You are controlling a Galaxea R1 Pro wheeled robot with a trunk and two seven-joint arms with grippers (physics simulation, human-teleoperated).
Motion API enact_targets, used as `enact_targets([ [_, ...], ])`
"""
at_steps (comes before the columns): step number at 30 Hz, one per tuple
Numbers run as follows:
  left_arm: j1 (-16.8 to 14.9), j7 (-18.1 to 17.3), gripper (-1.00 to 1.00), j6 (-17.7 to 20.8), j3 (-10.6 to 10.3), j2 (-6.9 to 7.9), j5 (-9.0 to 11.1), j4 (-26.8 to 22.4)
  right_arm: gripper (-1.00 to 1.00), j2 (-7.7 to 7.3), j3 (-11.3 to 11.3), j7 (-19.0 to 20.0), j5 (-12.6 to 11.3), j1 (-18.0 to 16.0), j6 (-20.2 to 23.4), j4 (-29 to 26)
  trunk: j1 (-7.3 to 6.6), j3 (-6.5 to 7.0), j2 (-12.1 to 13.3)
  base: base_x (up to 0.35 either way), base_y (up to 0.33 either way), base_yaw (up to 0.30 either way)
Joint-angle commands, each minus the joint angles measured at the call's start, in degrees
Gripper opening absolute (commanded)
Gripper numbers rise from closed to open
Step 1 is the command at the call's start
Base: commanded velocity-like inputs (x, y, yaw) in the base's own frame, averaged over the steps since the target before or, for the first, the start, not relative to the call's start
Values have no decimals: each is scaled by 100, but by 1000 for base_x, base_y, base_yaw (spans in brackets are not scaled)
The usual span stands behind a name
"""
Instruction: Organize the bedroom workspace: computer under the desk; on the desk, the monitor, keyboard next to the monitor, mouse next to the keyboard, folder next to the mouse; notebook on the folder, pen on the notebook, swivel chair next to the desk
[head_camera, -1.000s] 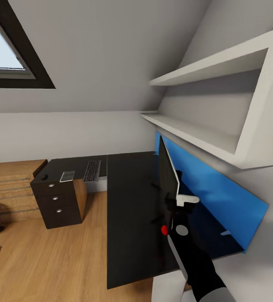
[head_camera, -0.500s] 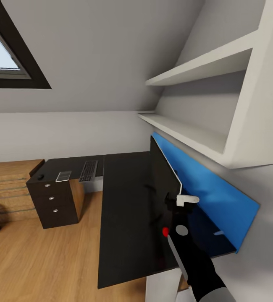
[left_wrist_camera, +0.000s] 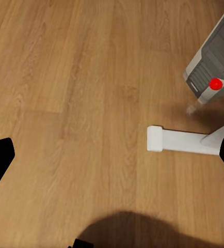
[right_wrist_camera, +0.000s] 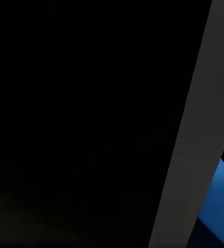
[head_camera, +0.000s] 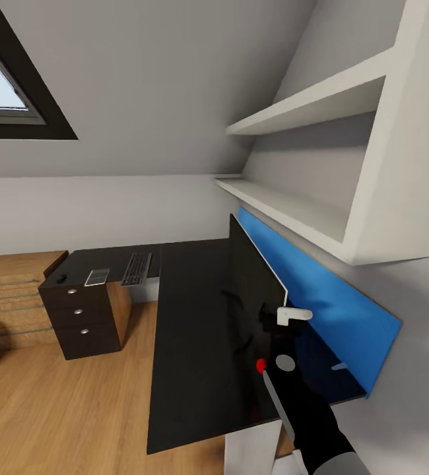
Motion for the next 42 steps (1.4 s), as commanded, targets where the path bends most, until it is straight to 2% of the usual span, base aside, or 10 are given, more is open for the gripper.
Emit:
enact_targets([
  [1, -5, -52, 100, -13, -17, 1, 62, 4, 100, 0, 6, -31, 47, -5, 42, 0, 2, -10, -8, 0, -3, 0],
  [17, -5, -50, 100, -15, -17, 1, 64, 10, 100, 8, 23, -31, 53, -5, 23, 107, 2, -10, -8, 0, -81, 0],
  [32, -5, -50, 100, -15, -17, 2, 62, 11, 100, 8, 27, -14, 56, -5, -199, 183, 2, -10, -8, -3, -9, 0],
  [42, -5, -50, 100, -15, -17, 1, 62, 9, 100, 8, 113, -14, 56, -5, -203, 210, 2, -10, -8, -219, 0, 0],
])
